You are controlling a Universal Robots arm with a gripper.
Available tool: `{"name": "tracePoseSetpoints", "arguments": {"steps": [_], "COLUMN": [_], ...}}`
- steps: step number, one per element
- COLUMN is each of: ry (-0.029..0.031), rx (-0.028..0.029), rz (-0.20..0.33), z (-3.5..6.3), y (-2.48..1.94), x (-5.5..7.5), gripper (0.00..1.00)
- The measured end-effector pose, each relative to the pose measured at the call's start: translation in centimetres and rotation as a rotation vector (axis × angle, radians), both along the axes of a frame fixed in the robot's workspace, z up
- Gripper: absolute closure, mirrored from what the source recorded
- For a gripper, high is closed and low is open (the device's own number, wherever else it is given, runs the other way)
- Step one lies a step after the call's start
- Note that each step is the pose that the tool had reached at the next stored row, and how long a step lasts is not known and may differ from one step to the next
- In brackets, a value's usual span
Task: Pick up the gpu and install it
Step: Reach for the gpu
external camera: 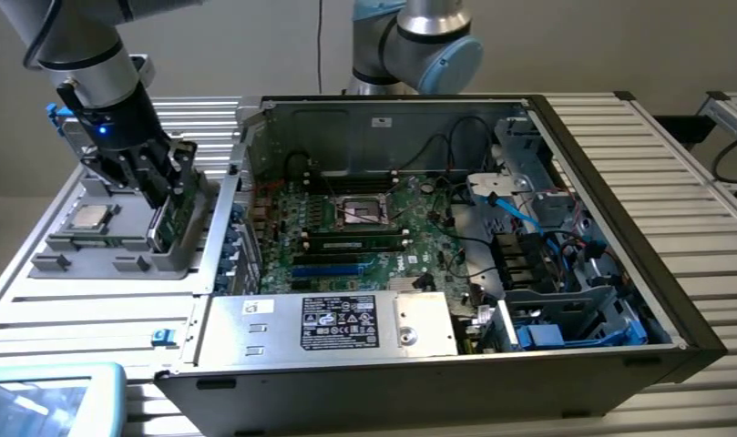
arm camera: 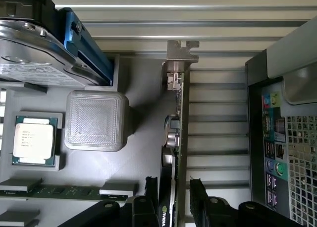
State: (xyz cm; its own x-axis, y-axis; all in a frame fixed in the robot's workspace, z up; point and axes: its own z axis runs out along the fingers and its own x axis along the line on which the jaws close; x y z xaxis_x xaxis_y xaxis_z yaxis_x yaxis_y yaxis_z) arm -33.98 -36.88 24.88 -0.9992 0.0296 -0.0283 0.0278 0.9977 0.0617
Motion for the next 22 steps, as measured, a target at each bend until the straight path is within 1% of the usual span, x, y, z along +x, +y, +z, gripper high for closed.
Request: {"name": "tracePoseSetpoints", "arguments": {"steps": [6,8,11,19,22], "ry": [-0.0001,0.0006,0.001,0.0019,0.0026], "rx": [0.0001,0.0016,0.0032,0.0033,0.0033], "rz": [0.0,0.0,0.0,0.0,0.0], "z": [-0.01,0.33,1.34,4.88,5.95], "y": [0.17,0.17,0.18,0.19,0.18], "x": [0.0,0.0,0.0,-0.1,-0.1], "gripper": [0.6,0.6,0.6,0.6,0.6]}}
